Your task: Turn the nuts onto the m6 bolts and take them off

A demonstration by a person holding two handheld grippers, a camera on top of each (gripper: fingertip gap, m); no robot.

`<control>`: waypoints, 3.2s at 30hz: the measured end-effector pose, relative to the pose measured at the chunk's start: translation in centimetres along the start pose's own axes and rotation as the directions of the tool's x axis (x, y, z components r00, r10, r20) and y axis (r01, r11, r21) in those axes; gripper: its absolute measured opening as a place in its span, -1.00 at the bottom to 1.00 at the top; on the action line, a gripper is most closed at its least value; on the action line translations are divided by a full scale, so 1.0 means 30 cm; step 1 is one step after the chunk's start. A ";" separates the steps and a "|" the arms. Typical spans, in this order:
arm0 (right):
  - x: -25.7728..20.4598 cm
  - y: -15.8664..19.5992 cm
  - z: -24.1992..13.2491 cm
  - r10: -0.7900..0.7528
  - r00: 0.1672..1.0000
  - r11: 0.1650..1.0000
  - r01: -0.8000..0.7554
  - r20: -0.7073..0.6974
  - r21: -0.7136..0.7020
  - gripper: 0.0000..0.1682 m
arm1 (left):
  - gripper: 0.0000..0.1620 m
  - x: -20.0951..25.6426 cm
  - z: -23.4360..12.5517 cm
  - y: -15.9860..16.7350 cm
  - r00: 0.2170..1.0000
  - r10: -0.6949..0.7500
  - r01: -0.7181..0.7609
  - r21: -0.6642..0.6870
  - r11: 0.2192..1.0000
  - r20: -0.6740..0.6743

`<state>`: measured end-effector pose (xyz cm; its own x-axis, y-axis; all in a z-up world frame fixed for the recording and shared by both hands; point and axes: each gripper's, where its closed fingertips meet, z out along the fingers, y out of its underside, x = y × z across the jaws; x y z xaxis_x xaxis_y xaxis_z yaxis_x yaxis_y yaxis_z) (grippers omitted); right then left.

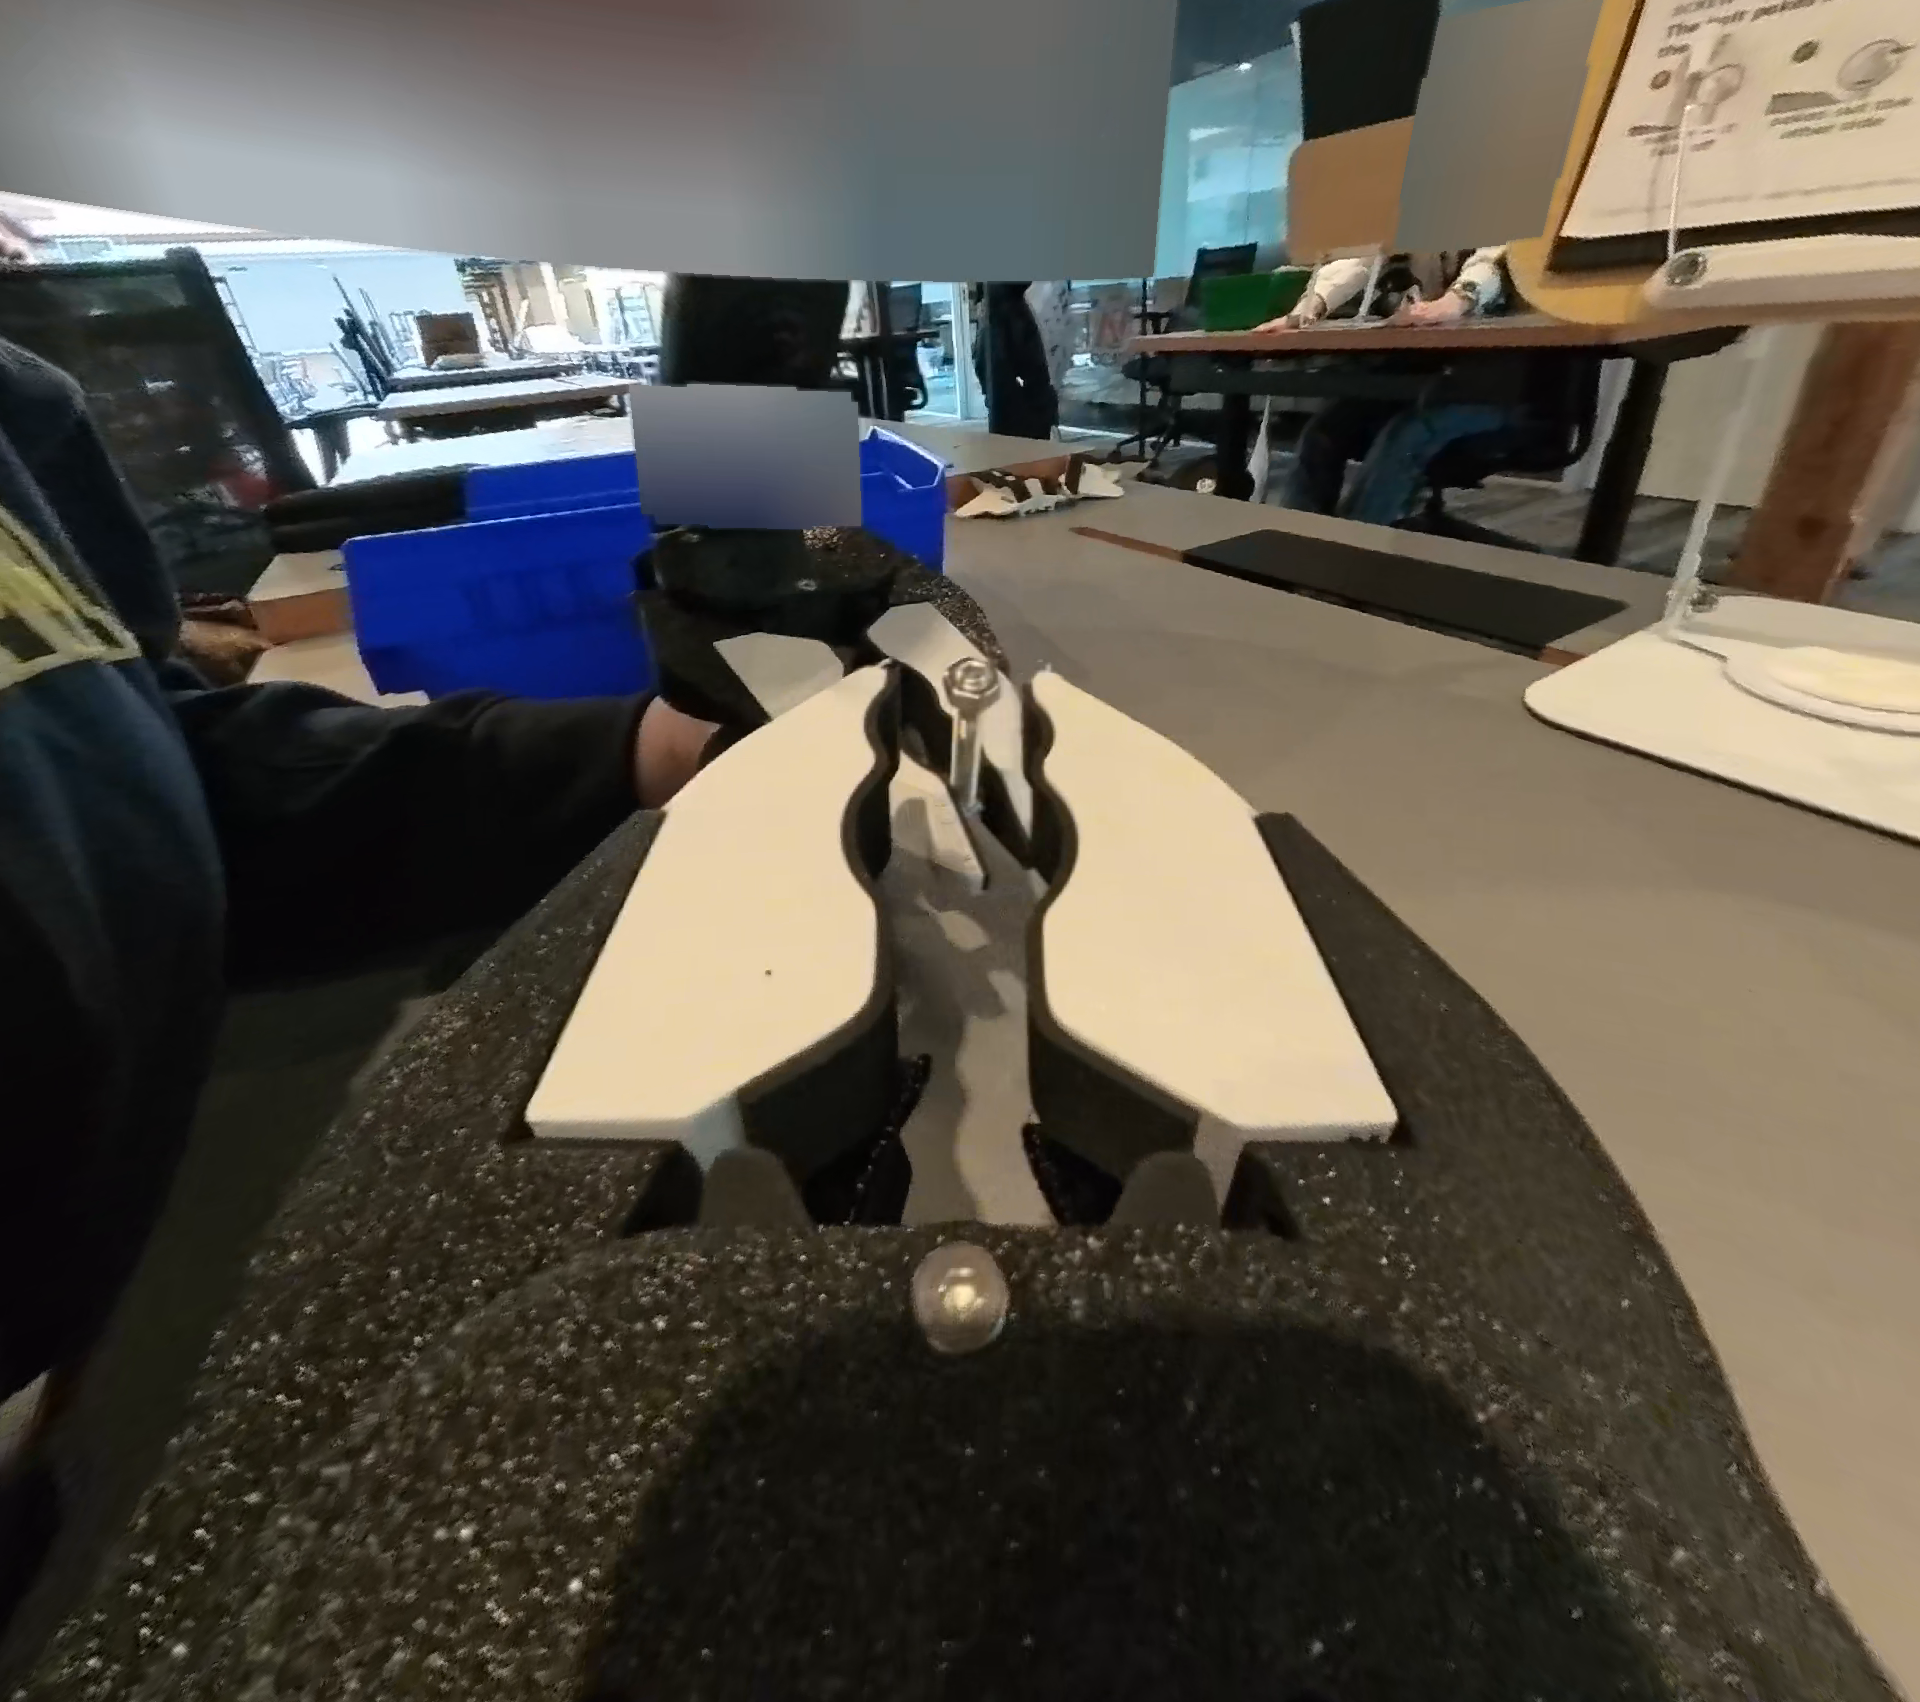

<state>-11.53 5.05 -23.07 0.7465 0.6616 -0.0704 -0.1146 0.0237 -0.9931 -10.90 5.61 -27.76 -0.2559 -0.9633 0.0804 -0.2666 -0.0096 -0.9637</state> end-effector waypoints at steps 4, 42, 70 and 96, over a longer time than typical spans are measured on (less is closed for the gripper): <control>-0.022 0.015 0.013 0.002 0.999 1.000 0.000 0.040 -0.029 -0.76 | -0.88 -0.002 -0.001 -0.001 1.000 -0.004 0.004 0.002 1.000 0.003; -0.046 0.011 -0.003 -0.017 0.996 1.000 0.018 0.089 -0.010 -0.93 | -0.88 -0.001 0.000 0.000 1.000 -0.005 0.005 -0.002 1.000 -0.001; 0.025 0.028 0.024 0.006 0.999 0.999 -0.008 -0.037 -0.044 -0.61 | -0.88 -0.003 0.003 0.001 1.000 -0.005 0.005 -0.003 1.000 -0.004; 0.584 -0.208 -0.670 -0.321 0.793 0.640 -0.222 -0.518 -0.736 -0.88 | -0.07 -0.007 -0.033 -0.094 0.994 -0.066 0.054 0.133 0.990 0.089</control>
<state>15.45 1.43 -19.99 0.9682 0.1283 0.2149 0.2434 -0.6832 -0.6885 -11.02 6.10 -24.81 -0.1540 -0.9807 0.1206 -0.1542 -0.0967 -0.9833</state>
